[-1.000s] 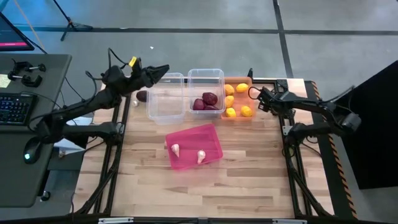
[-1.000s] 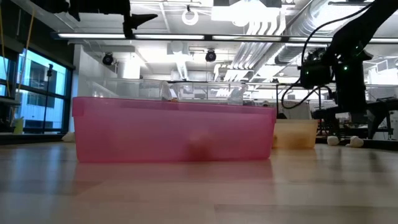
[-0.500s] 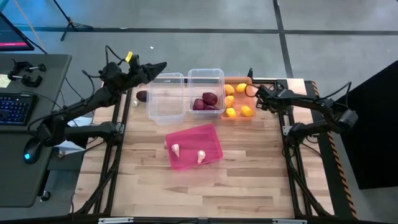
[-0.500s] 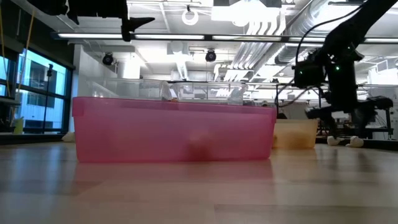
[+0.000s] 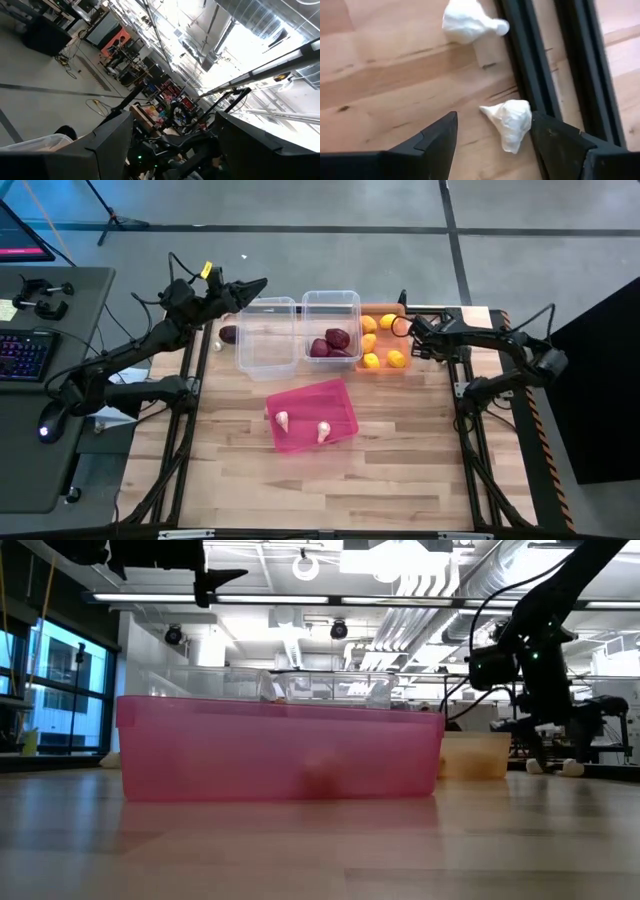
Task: Sort produce into baskets
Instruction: Put the white garlic into the pink bin
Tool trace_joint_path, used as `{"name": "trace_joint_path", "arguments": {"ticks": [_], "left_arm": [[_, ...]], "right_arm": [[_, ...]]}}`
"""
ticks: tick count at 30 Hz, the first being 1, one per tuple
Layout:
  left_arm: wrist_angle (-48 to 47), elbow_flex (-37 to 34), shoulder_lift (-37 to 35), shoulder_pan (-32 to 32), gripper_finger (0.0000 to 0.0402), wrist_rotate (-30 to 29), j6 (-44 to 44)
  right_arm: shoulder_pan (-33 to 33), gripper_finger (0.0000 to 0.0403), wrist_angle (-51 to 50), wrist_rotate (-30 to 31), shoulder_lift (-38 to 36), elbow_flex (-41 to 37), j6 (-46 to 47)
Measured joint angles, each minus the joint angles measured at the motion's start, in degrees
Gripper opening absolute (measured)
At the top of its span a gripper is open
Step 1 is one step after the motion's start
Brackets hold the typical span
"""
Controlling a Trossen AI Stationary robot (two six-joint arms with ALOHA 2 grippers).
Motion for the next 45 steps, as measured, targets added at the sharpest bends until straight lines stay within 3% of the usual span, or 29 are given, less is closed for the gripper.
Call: {"name": "trace_joint_path", "arguments": {"ticks": [7, 17, 27, 37, 45], "left_arm": [[-0.3, 0.0, 0.0, 0.0, 0.0267, 0.5, -0.4], [-2.6, 0.0, 0.0, 0.0, 0.0267, 0.5, -0.1], [-3.6, 0.0, 0.0, 0.0, 0.0267, 0.6, 0.8], [-3.4, 0.0, 0.0, 0.0, 0.0267, 0.6, 1.1], [-3.4, 0.0, 0.0, 0.0, 0.0267, 0.6, 3.1]], "right_arm": [[0.7, 0.0243, -0.3, 0.2, 4.0, 0.2, -2.8], [1.2, 0.0235, 1.0, 0.2, 4.2, 0.1, -6.1], [2.5, 0.0141, 2.4, -1.7, 4.3, 0.1, -6.3], [3.7, 0.0082, 0.9, -0.9, 4.1, 0.1, -7.6], [3.7, 0.005, -2.9, 1.7, -3.6, -0.1, -8.6]]}}
